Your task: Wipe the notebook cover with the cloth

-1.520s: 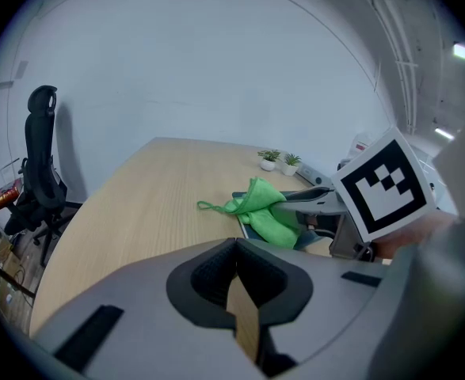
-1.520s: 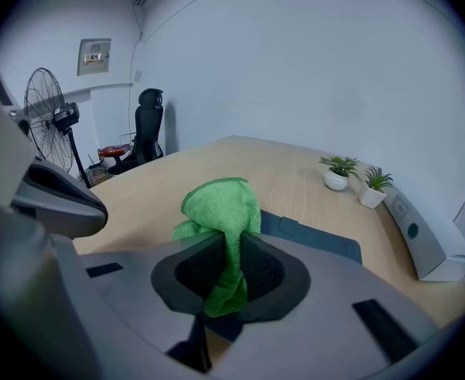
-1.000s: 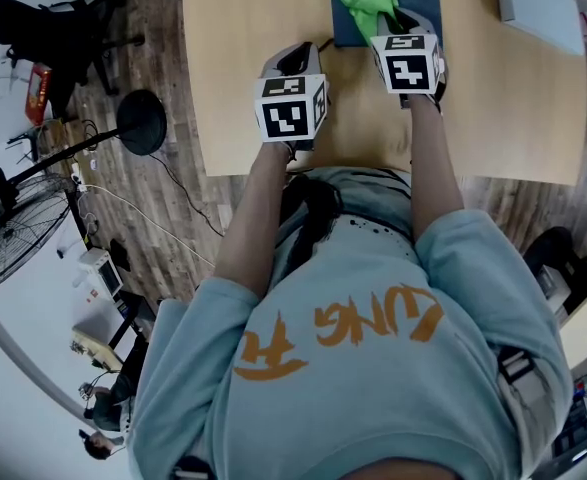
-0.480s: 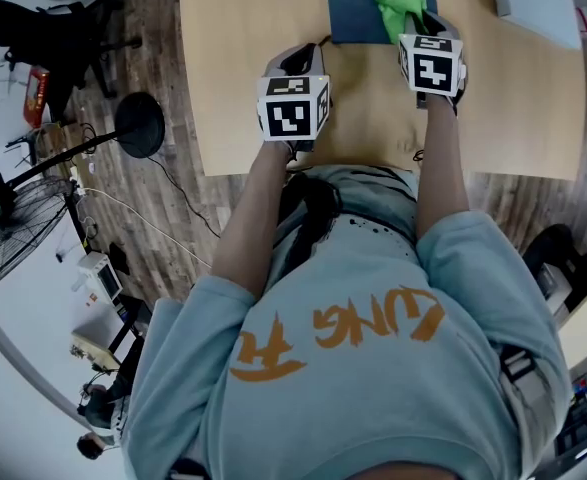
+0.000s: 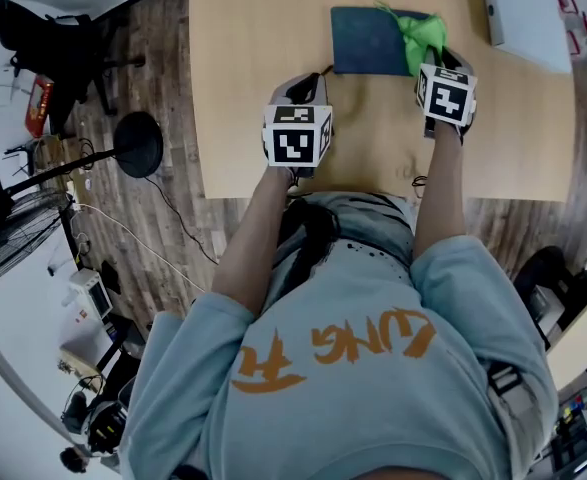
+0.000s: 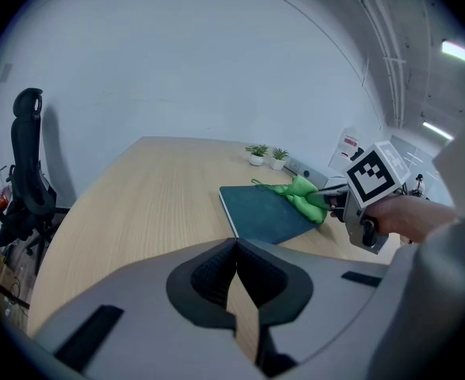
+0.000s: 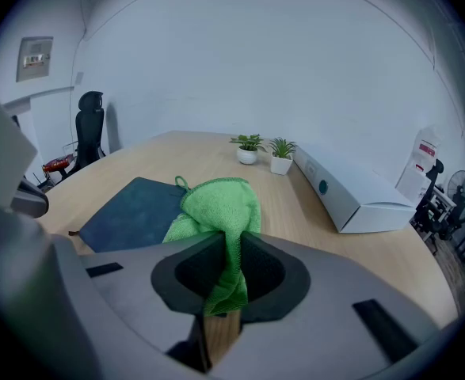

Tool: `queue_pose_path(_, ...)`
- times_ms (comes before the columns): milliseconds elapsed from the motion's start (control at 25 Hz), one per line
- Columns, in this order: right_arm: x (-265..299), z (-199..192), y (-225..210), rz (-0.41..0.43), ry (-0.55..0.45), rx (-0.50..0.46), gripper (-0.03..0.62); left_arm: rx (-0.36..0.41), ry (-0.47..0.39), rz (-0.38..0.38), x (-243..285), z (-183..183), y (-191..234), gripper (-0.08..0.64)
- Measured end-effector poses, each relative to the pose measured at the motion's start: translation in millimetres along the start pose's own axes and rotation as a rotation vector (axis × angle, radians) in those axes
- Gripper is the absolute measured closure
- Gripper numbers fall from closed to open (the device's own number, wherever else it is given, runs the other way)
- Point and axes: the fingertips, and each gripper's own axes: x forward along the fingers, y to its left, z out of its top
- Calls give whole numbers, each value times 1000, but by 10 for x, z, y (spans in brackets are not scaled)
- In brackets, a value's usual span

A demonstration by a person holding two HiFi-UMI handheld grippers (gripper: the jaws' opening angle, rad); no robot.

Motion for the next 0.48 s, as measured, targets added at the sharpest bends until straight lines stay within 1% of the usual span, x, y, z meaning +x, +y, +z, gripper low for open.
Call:
queue_pose_path(80,-10,11,-61,-25,6,7,543,-5,-6,1,-8,4,8,540)
queue_pose_path(160,-46,8,-141,-67,19,4,543,-14,-11,1,-24,-5,14,540)
queue_pose_path(280,-149,102,-126,-103,14,-43,544,-35,-18,1,-54,-14,47,540)
queue_pose_path(480,-330,573,247,-35,-104,-126,543,-63,-45,3,-69,36,80,541)
